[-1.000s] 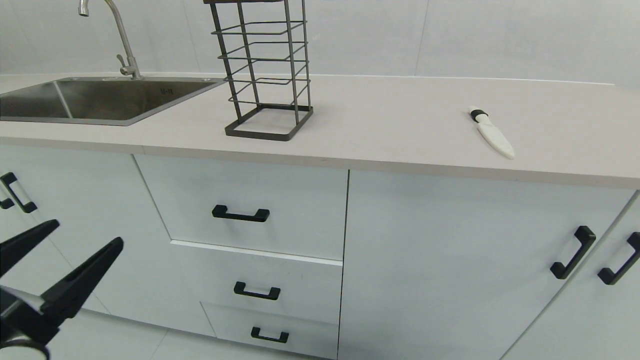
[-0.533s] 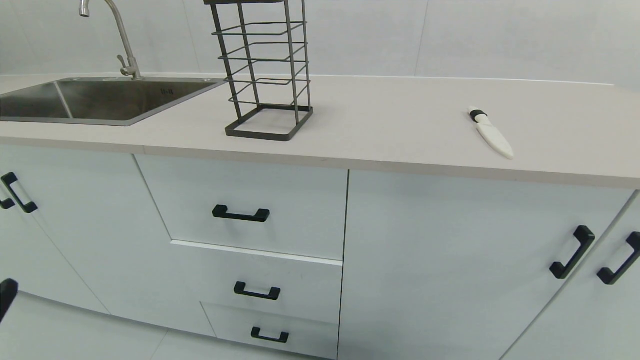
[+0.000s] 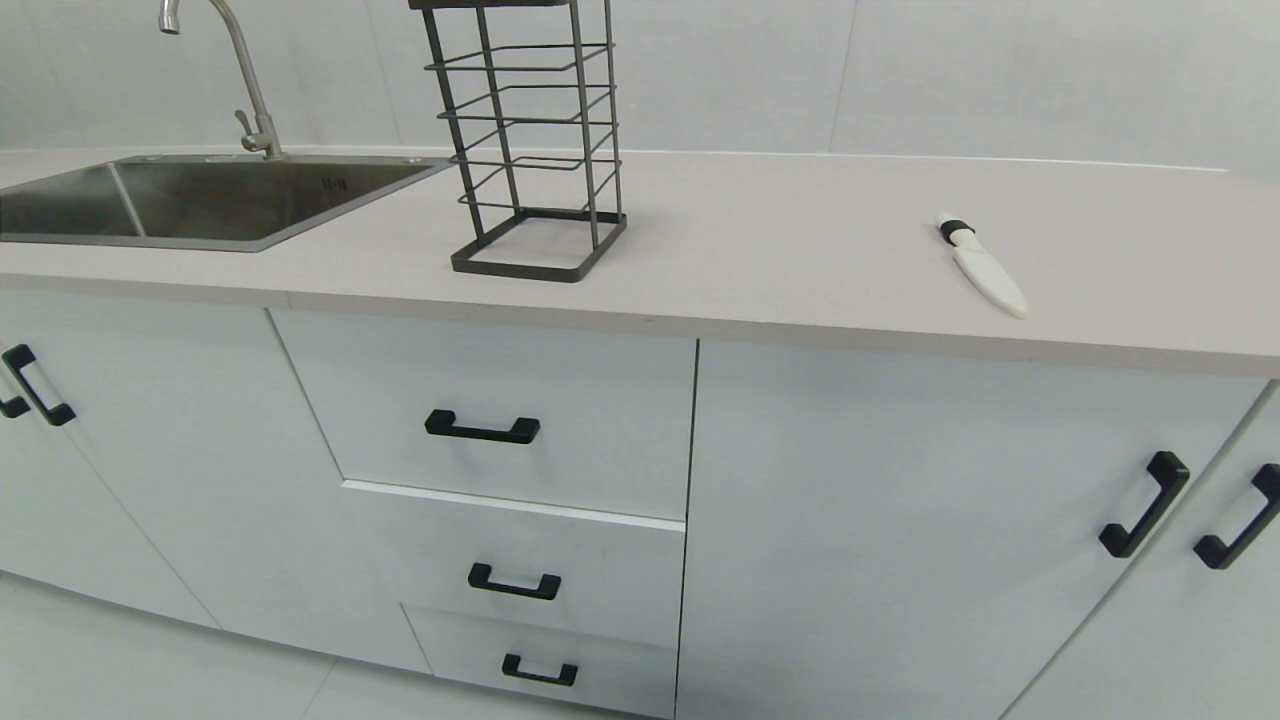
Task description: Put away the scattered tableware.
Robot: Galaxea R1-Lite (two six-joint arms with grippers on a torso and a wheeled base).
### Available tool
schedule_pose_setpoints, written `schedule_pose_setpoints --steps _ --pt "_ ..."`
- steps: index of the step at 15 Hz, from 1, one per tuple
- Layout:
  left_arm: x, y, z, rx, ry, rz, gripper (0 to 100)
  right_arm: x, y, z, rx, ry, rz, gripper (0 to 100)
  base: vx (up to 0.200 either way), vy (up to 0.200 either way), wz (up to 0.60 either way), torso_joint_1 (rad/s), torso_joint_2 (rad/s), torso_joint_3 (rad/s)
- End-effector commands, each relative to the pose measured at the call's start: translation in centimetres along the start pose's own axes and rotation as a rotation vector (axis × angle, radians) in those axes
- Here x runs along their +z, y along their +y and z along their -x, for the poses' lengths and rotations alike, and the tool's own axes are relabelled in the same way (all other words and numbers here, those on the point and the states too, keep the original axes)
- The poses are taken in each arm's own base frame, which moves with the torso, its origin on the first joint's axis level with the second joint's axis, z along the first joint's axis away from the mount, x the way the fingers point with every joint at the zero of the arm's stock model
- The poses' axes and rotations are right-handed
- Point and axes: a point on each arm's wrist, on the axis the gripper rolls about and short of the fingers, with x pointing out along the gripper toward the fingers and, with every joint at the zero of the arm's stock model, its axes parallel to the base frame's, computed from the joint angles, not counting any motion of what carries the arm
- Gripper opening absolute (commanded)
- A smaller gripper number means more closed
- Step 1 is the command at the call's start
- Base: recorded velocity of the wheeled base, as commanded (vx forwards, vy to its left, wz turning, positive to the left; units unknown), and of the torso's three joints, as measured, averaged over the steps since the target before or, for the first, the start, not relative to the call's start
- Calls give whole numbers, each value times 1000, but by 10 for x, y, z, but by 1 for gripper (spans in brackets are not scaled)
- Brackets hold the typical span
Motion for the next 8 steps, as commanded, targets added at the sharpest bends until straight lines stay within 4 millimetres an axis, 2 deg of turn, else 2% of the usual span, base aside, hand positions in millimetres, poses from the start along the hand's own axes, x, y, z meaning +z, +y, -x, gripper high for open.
schedule_pose_setpoints --steps 1,2,3,6,8 --pt "-1 1 6 47 -66 0 100 0 0 0 0 1 0 100 0 0 0 0 0 0" --pt "-1 3 6 147 -59 3 100 0 0 0 0 1 -3 100 0 0 0 0 0 0" --pt "-1 3 6 144 -59 0 100 0 0 0 0 1 -5 100 0 0 0 0 0 0" --pt "-1 -1 6 -37 -73 0 100 0 0 0 2 1 -6 100 0 0 0 0 0 0" --pt "-1 0 6 0 -67 -3 100 0 0 0 0 1 -8 100 0 0 0 0 0 0"
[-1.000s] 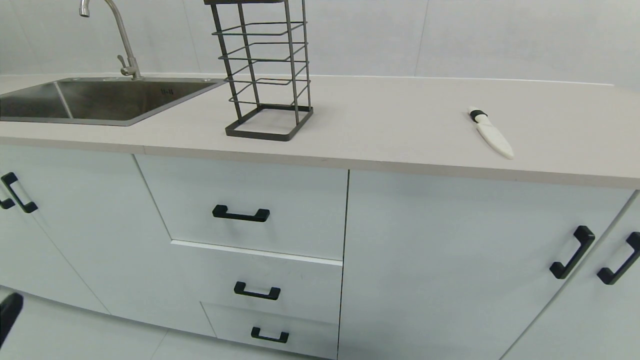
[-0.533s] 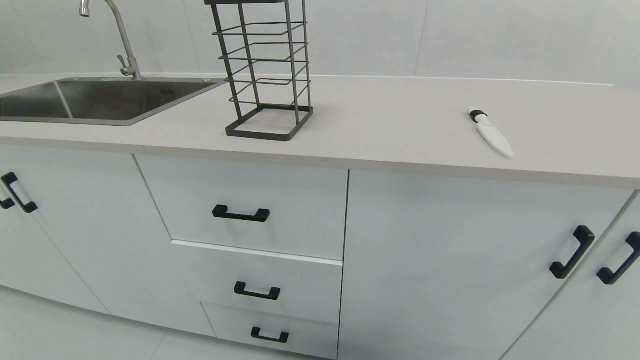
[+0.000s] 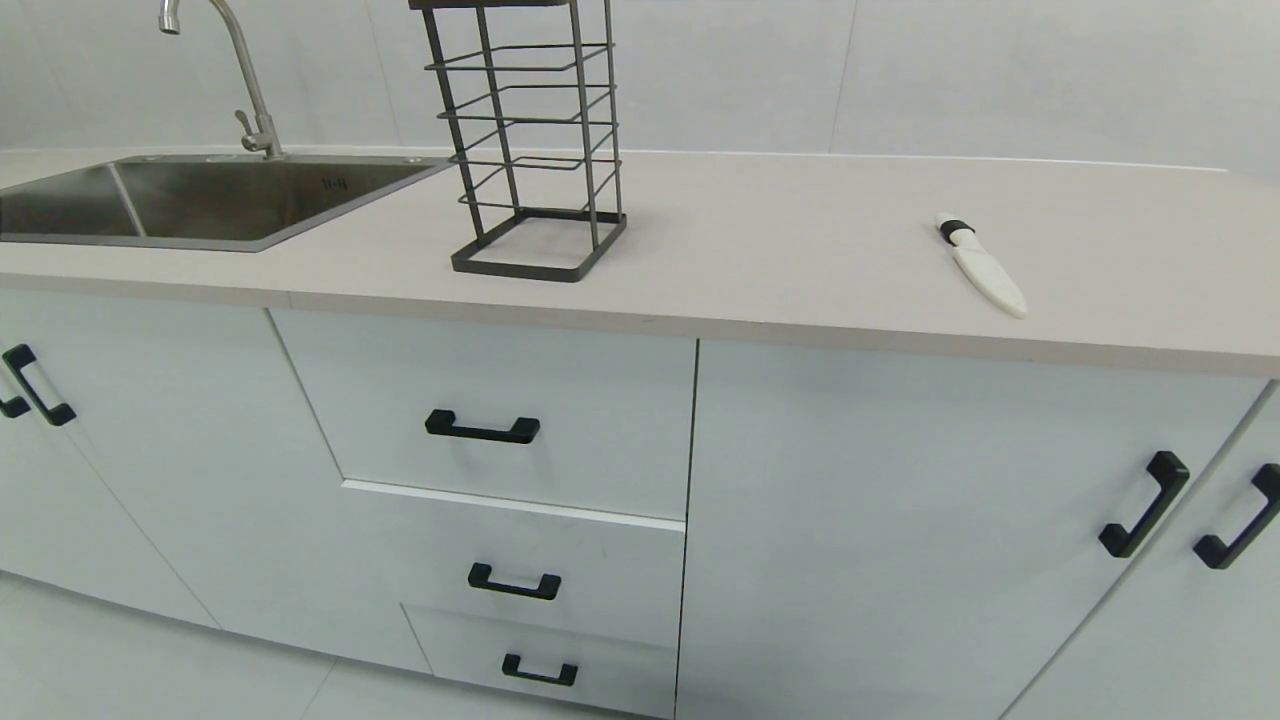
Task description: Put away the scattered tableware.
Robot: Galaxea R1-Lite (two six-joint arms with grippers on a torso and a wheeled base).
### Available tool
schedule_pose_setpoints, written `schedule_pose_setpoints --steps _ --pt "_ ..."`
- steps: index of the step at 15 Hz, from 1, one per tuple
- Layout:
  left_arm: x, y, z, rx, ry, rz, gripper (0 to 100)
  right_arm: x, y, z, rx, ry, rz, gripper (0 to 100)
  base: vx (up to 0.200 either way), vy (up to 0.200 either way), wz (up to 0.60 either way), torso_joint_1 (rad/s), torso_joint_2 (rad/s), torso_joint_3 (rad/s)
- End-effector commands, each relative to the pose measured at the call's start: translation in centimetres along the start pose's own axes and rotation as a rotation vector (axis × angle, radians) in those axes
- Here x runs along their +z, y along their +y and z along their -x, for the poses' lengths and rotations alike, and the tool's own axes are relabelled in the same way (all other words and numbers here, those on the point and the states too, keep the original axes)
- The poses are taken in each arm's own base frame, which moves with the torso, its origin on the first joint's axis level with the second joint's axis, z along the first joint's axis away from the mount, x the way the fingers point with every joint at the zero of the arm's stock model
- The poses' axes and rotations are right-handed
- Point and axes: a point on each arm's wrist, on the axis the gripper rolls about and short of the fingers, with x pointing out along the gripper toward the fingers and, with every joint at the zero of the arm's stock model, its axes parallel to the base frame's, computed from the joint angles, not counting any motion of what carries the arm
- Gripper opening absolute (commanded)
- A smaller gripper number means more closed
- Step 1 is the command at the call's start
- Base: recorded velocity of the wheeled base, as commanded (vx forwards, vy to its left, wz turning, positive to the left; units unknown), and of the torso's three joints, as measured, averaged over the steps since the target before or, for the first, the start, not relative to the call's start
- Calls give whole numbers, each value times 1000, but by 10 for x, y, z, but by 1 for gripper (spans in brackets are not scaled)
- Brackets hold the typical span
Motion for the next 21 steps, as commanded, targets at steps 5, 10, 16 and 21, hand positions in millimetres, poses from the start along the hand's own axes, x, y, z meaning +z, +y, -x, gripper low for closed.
schedule_pose_setpoints --steps 5,10,16,21 --pt "-7 0 0 10 58 26 100 0 0 0 1 2 0 100 0 0 0 0 0 0" --pt "-6 0 0 2 51 30 100 0 0 0 0 2 0 100 0 0 0 0 0 0" --pt "-7 0 0 1 53 35 100 0 0 0 3 2 -2 100 0 0 -200 -1 0 3" --pt "-6 0 0 7 51 36 100 0 0 0 3 2 0 100 0 0 -240 3 2 0"
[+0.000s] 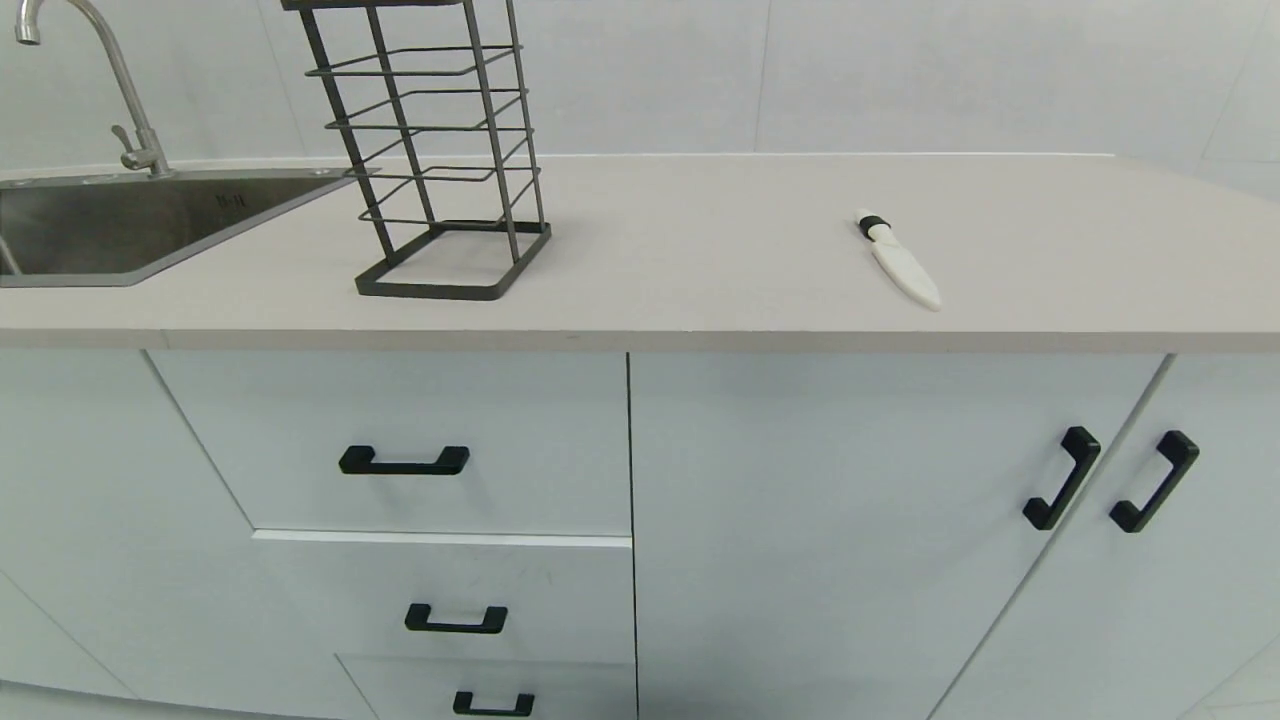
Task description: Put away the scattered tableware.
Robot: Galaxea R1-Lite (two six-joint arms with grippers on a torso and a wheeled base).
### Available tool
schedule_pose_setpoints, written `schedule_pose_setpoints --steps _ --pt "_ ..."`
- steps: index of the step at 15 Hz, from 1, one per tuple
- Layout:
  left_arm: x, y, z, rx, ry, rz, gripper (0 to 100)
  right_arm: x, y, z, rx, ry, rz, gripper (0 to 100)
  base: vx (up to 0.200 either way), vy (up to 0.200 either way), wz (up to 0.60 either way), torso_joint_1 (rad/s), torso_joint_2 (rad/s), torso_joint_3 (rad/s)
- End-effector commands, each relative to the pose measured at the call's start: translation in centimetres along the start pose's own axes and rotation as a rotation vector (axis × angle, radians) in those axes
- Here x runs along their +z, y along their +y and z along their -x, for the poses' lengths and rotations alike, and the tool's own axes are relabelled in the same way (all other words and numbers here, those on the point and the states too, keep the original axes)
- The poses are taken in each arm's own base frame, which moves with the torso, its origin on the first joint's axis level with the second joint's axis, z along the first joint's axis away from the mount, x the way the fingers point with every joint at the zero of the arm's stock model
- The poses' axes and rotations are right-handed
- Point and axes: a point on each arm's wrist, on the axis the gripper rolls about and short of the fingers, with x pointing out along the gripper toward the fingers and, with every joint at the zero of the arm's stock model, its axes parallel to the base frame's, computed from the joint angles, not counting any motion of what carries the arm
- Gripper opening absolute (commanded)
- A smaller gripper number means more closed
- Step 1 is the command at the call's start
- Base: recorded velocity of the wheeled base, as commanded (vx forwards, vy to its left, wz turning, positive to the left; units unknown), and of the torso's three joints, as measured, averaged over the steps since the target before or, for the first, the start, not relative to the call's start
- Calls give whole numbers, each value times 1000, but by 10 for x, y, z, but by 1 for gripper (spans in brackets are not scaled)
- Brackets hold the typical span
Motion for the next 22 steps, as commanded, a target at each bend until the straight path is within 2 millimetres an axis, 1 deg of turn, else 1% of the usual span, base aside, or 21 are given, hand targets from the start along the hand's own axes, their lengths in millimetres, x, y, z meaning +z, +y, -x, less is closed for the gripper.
schedule_pose_setpoints --steps 1,2,5,11,15,17,22 --pt "0 0 0 0 1 0 100 0 0 0 -1 1 0 100 0 0 0 0 0 0" --pt "0 0 0 2 1 2 100 0 0 0 1 1 0 100 0 0 0 0 0 0" --pt "0 0 0 0 1 -1 100 0 0 0 1 1 0 100 200 0 0 2 -2 7" --pt "0 0 0 2 1 0 100 0 0 0 1 1 6 100 0 0 0 5 -8 -4" --pt "0 0 0 2 1 0 100 0 0 0 2 1 6 100 0 0 0 200 -93 -84" --pt "0 0 0 2 1 0 100 0 0 0 2 1 6 100 0 0 0 254 -334 -215" --pt "0 0 0 2 1 -1 100 0 0 0 2 1 8 100 0 0 0 222 -622 -215"
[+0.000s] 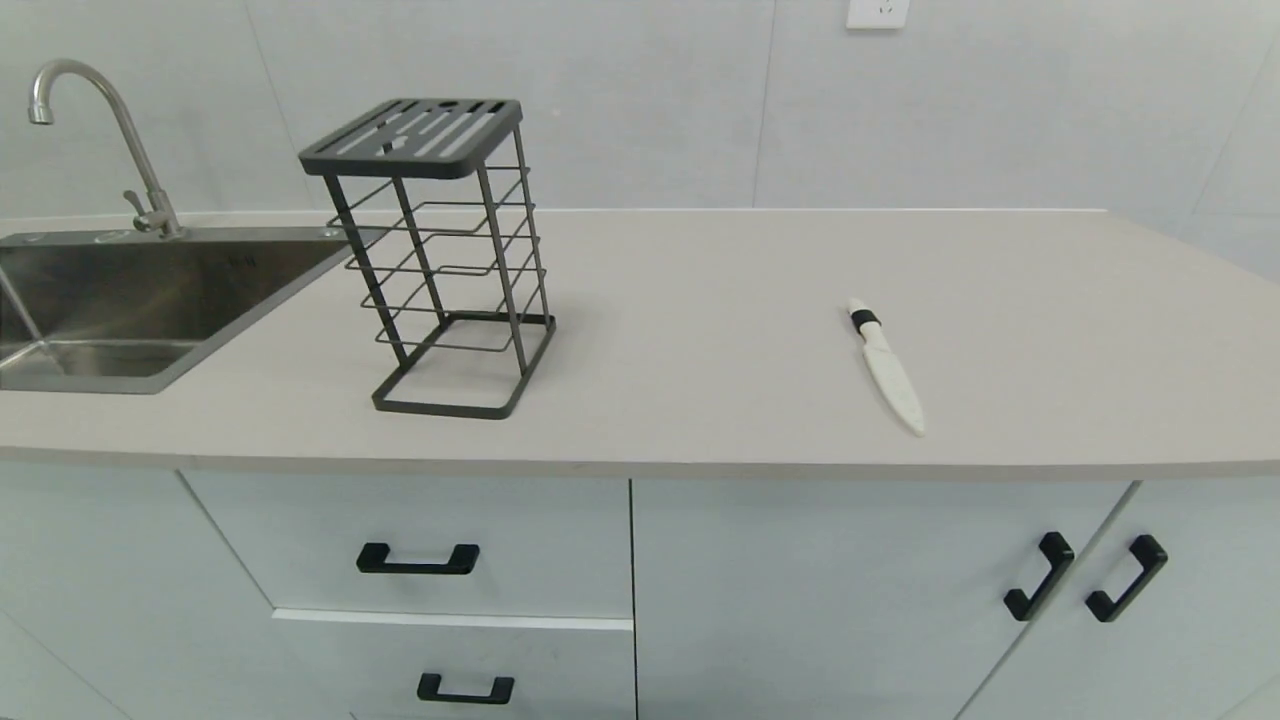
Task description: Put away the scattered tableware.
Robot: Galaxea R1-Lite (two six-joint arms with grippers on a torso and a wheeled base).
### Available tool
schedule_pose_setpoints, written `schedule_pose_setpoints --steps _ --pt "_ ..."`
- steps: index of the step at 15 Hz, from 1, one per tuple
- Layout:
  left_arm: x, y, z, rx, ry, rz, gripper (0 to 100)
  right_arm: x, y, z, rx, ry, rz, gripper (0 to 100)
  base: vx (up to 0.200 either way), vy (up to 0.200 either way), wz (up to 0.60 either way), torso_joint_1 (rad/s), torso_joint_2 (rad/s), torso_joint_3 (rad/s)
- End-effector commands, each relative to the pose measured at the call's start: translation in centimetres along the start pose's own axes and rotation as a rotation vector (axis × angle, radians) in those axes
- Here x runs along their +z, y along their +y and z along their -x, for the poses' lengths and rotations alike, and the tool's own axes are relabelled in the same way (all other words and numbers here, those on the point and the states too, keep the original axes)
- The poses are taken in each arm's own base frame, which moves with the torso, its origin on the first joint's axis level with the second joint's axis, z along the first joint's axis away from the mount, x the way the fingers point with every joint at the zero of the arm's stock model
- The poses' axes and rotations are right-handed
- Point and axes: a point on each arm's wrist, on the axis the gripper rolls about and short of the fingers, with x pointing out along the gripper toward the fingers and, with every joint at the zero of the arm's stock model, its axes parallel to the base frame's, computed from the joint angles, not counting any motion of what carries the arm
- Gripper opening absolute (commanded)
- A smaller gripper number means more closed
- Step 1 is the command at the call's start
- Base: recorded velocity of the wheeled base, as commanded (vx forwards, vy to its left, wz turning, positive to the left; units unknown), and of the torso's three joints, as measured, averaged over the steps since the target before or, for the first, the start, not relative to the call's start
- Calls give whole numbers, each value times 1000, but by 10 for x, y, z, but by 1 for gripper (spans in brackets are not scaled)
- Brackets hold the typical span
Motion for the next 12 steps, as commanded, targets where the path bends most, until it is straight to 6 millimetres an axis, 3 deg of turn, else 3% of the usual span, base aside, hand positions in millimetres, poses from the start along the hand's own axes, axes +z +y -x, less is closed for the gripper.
schedule_pose_setpoints --steps 1,4,7,9,12 --pt "0 0 0 0 1 0 100 0 0 0 3 2 0 100 0 0 0 242 -481 -217" --pt "0 0 0 0 1 0 100 0 0 0 1 2 -1 100 0 0 0 108 -484 -227" --pt "0 0 0 0 1 0 100 0 0 0 1 4 -9 100 0 0 0 323 -453 -211" --pt "0 0 0 0 1 1 100 0 0 0 1 4 -11 100 0 0 0 168 -164 -80" --pt "0 0 0 -3 1 -2 100 0 0 0 1 4 -11 100 0 -133 0 31 -31 -15"
